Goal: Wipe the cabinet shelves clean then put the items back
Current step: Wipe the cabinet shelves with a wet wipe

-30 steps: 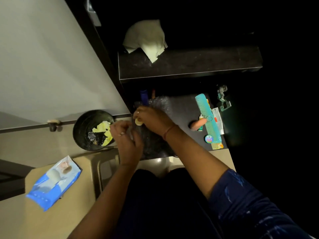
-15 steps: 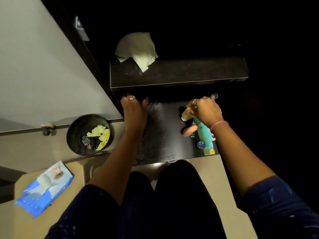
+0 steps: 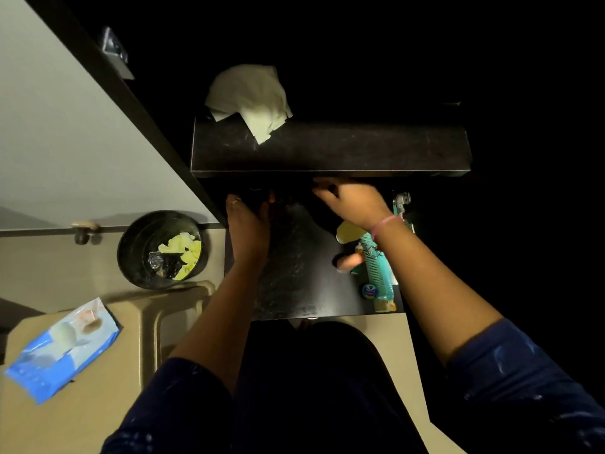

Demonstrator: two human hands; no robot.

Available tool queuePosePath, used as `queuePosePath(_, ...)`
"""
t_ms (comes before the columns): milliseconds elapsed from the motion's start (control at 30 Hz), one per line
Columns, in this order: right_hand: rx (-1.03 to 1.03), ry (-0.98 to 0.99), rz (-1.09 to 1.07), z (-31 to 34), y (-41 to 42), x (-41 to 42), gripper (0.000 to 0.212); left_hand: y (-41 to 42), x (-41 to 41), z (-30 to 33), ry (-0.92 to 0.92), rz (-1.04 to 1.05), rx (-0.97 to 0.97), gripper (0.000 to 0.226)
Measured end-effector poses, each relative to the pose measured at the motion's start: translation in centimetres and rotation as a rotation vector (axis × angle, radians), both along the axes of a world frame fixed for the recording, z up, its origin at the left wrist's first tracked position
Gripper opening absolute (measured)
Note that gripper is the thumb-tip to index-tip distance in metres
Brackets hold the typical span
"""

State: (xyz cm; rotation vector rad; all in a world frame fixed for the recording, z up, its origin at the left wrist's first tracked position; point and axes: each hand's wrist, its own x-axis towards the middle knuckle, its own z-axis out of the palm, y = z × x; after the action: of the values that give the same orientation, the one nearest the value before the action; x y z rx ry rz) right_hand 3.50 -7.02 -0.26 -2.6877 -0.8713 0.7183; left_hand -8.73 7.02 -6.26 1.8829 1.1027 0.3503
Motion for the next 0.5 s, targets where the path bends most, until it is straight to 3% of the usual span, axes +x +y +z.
queuePosePath(133,0.030,0.267,0.140,-1.6,6.1,-0.3,0.046,0.4,0.4,-0.6,-0.001,0.035,-0.013,0.048)
queuePosePath(267,0.166,0.649,-0.142,-3.3,9.0,-0.7,0.027,0.9,0.7,-0.9,0.027,0.016,0.024,0.044)
queuePosePath(400,0.311,0.623,-0.261,-7.1,8.4,0.4,0.040,0.9,0.8,-0.5,-0.005,-0.029,0.056,0.043)
queuePosePath(500,0.199,0.541,-0.247,-4.2,5.9,0.4,0.045,0.2,1.2,0.5,-0.098,-0.140,0.053,0.041)
